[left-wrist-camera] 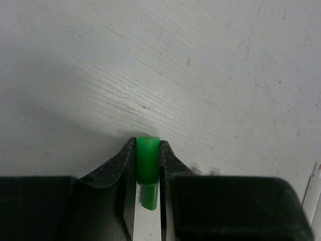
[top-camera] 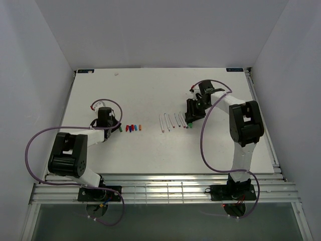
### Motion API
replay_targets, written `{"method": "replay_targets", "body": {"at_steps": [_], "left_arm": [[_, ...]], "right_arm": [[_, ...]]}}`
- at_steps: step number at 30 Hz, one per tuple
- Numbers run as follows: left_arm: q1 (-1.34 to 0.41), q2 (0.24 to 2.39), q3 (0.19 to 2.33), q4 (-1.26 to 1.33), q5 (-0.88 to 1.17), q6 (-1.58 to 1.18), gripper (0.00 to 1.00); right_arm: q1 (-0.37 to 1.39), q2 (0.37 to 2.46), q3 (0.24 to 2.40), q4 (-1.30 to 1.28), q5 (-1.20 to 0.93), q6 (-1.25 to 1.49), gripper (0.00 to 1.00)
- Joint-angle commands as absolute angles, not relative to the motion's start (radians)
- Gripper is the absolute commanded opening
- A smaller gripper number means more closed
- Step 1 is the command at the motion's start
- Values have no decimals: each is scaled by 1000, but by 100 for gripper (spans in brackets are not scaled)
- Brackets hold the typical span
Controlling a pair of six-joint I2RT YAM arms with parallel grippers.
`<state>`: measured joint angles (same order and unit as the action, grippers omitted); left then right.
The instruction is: Open the pen caps
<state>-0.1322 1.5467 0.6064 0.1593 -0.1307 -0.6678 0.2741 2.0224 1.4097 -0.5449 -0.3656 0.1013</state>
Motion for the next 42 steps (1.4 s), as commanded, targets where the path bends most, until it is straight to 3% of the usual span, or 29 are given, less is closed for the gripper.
{"method": "replay_targets", "body": {"at_steps": [1,6,17,18,21,22,27,36,42], "left_arm": [[-133,1551,566,98,-63,-672,27],[-133,1511,569,68,-71,-666,34],[-132,1438,557,19,-93,-676,50],[-133,1430,557,8,-104,-684,63],[-133,1381,561,-57,-155,-718,79],[-133,1364,564,-69,-164,-725,98],[-133,1255,589,-159,-228,-782,98],[-175,1186,655,-253,-212,-793,98],[-187,1135,666,-270,-126,-831,98]], "right_arm": [[279,2029,1416,-495,-384,104,51],[279,1968,1404,-476,-319,129,60],[259,1692,1373,-523,-103,209,68],[255,1674,1365,-531,-83,216,69],[242,1615,1336,-549,-39,253,69],[241,1597,1327,-566,-25,262,69],[226,1528,1235,-620,157,351,68],[68,1329,962,-617,258,477,66],[-17,1290,893,-574,392,514,63]]}}
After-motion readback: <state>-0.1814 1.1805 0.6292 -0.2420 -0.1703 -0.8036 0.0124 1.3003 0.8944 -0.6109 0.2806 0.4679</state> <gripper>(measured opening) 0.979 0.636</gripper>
